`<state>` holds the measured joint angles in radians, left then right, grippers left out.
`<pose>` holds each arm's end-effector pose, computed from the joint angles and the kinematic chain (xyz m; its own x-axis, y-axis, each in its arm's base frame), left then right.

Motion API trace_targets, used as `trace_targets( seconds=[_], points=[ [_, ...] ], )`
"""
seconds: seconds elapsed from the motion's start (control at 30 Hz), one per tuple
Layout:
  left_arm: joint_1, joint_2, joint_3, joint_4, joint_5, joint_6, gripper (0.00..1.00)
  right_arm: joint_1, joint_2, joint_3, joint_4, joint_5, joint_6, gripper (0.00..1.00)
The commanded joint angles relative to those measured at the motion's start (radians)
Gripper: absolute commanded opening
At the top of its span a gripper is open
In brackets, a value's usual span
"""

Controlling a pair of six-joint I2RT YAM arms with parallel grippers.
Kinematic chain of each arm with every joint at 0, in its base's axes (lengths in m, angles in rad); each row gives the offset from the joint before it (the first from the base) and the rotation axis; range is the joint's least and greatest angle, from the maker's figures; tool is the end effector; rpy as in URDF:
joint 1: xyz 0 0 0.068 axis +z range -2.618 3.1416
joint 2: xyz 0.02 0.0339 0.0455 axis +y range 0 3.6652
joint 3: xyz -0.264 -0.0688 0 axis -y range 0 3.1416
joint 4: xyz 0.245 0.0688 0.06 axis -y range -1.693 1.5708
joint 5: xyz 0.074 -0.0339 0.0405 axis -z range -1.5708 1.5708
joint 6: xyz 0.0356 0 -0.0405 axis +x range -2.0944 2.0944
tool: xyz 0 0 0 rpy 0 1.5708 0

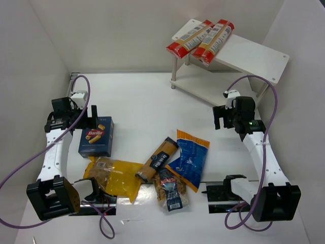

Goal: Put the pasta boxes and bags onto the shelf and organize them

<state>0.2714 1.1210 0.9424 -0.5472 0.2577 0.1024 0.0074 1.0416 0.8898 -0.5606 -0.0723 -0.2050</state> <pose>0.2318 0.0551 0.2948 -0.6438 -0.0766 -0.7613 -0.0098 0.9957 -0.0918 0.2208 0.0042 0.2921 -0.6273 -0.2077 -0.7506 -0.1938 0.9751 -0.1078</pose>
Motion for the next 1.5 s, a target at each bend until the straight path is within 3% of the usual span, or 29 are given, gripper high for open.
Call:
trace_targets(
  seconds=[0.0, 0.3, 0.5, 0.63, 0.77, 0.97, 1.27, 1.47],
  points=[
    [-0.005, -0.023, -0.001, 0.012, 0.003, 0.013, 0.99, -0.004, -0.031, 0.006, 0.033, -0.014, -0.013, 1.00],
    [-0.005, -0.023, -0.001, 0.012, 0.012, 0.013, 0.99, -0.004, -0.022, 0.006, 0.024, -0.081, -0.054, 1.00],
    [-0.005, -0.023, -0.001, 0.012, 0.012, 0.013, 0.99, 0.133, -0.047, 0.053, -0.085, -0.372, -0.279, 1.00],
    [-0.005, -0.023, -0.001, 0.012, 0.003, 0.013, 0.99, 0.365, -0.017, 0.064, -0.125, -0.333, -0.393, 1.00],
    [-0.005, -0.013, -0.001, 0.003, 0.003, 0.013, 0.99, 0.617, 0.156, 0.064, -0.151, -0.158, -0.421, 1.00],
    [-0.005, -0.013, -0.001, 0.003, -0.006, 0.022, 0.99, 0.859, 0.244, 0.054, -0.096, -0.061, -0.482, 1.00],
    [-0.005, 0.006, -0.010, 0.012, -0.026, 0.022, 0.99, 0.905, 0.316, 0.043, 0.085, 0.009, -0.689, 1.00],
    [-0.005, 0.026, -0.010, 0.012, -0.044, 0.031, 0.99, 0.905, 0.463, 0.064, 0.128, -0.063, -0.789, 1.00]
  ],
)
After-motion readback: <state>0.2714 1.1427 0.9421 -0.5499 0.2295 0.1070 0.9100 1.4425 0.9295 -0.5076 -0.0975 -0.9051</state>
